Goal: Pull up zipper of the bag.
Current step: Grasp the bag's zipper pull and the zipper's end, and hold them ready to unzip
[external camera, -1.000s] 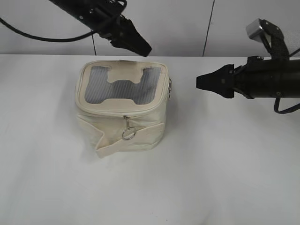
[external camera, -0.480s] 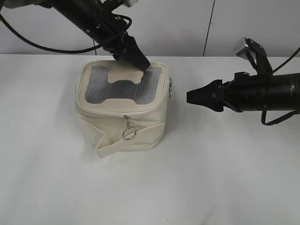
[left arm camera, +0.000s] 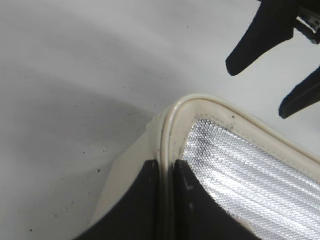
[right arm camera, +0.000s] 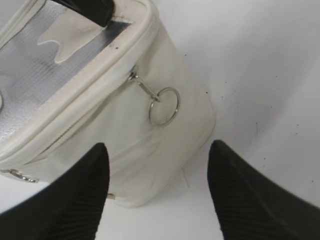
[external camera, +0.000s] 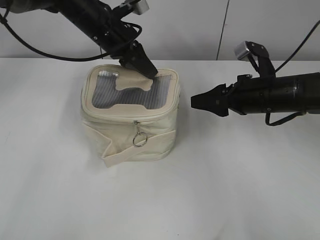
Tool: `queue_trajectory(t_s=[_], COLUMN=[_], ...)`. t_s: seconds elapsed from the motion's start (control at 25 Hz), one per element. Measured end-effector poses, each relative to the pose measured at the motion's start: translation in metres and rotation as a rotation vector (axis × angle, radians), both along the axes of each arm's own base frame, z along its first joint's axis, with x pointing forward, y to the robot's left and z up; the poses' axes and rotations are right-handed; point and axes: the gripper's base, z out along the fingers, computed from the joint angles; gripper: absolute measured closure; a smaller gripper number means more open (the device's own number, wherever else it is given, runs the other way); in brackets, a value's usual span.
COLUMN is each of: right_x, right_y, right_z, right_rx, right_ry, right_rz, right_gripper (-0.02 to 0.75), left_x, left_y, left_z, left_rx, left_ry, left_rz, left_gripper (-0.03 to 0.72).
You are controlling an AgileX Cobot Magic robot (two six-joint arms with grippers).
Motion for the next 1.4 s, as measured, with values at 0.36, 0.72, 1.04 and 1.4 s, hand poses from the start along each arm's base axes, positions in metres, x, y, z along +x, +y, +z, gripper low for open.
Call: queue_trajectory(t_s=[0.36, 0.72, 1.04, 1.4], right_x=[0.010, 0.017, 0.027, 0.028], right_y=[0.018, 0.037, 0.040, 0.040], right_z=[-0.010, -0.013, -0.005, -0.021], right_rx=[-0.009, -0.126, -0.140, -0.151], right_ry=[-0.006, -0.039, -0.077, -0.037], right_rz=[0.048, 0.046, 0.032, 0.034], right_gripper=[0.252, 0.252, 0.266, 0.298], left_x=[0.000, 0.000, 0.000, 0.000], left_y=[0.000, 0.000, 0.000, 0.000], left_z=[0.000, 0.001, 0.001, 0.001], left_rx=[-0.001, -0.005, -0.006, -0.006], left_ry=[0.001, 0.004, 0.006, 0.005], left_rz=[0.001, 0.006, 0.008, 0.009], left_gripper=[0.627, 0.629, 0.630, 0.630])
